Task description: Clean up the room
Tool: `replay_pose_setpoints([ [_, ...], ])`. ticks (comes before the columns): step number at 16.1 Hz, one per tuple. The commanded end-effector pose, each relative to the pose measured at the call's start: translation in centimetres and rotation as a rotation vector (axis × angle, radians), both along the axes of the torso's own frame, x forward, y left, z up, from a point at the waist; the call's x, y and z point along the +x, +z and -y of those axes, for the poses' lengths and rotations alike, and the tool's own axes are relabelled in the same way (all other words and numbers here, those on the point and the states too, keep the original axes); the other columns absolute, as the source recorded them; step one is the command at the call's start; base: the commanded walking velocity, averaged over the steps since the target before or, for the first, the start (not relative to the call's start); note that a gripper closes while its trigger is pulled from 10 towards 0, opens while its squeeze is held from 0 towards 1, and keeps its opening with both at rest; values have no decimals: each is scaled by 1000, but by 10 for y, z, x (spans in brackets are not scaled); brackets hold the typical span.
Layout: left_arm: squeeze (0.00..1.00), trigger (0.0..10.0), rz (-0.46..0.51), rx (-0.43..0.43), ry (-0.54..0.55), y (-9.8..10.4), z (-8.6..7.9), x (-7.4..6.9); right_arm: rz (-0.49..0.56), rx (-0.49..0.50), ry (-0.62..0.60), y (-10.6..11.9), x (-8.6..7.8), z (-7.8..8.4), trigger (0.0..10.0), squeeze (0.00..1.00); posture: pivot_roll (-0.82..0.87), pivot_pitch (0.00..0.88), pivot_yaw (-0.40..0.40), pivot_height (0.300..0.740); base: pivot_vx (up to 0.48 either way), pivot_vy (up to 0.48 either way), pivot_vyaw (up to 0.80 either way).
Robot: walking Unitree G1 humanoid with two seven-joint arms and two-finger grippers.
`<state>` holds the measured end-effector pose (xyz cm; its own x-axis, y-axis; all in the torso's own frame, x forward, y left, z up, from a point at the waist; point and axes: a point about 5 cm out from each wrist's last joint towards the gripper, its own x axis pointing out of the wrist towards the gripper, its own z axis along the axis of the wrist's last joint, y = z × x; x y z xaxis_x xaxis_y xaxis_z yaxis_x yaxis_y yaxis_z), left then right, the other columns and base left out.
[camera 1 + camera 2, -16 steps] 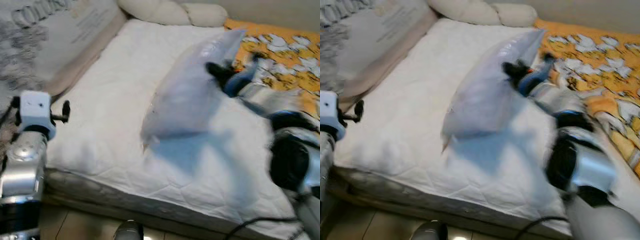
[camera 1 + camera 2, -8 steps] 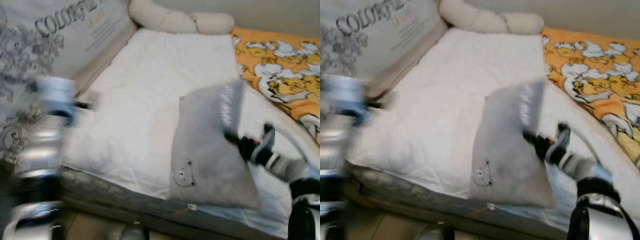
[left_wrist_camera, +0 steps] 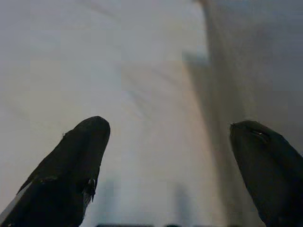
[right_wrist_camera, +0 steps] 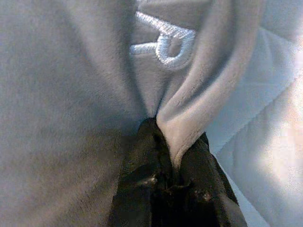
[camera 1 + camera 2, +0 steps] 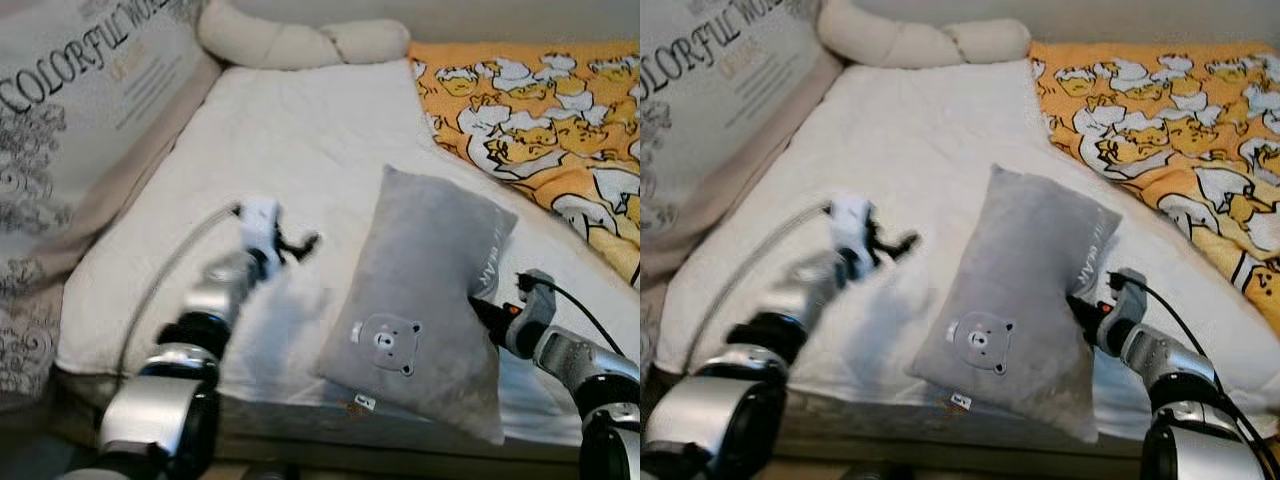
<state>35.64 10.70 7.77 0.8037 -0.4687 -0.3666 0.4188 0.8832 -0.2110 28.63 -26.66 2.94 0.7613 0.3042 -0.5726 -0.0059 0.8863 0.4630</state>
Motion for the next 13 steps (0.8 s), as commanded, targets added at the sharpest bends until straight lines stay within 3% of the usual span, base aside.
replay_pose_setpoints([
  [1, 1000, 10000, -20, -37, -22, -4, 7, -2, -65, -16, 27, -12, -11, -2, 0, 0, -67, 0, 133, 740, 0, 0, 0],
  [3, 1000, 10000, -76, -117, -57, -14, 25, -10, -79, -29, 27, -12, -16, 4, 0, 0, -101, 0, 133, 740, 0, 0, 0],
  [7, 1000, 10000, -231, -498, -111, -29, 66, -36, -89, -29, 55, -9, -23, 10, 0, 0, -166, 0, 138, 740, 0, 0, 0],
  [11, 1000, 10000, -299, -614, -254, -35, 107, -60, -77, -6, 99, -6, -19, -3, 0, 0, -162, 0, 126, 740, 0, 0, 0],
  [13, 1000, 10000, -312, -580, -331, -38, 117, -69, -72, 6, 118, -5, -17, -11, 0, 0, -156, 0, 120, 740, 0, 0, 0],
])
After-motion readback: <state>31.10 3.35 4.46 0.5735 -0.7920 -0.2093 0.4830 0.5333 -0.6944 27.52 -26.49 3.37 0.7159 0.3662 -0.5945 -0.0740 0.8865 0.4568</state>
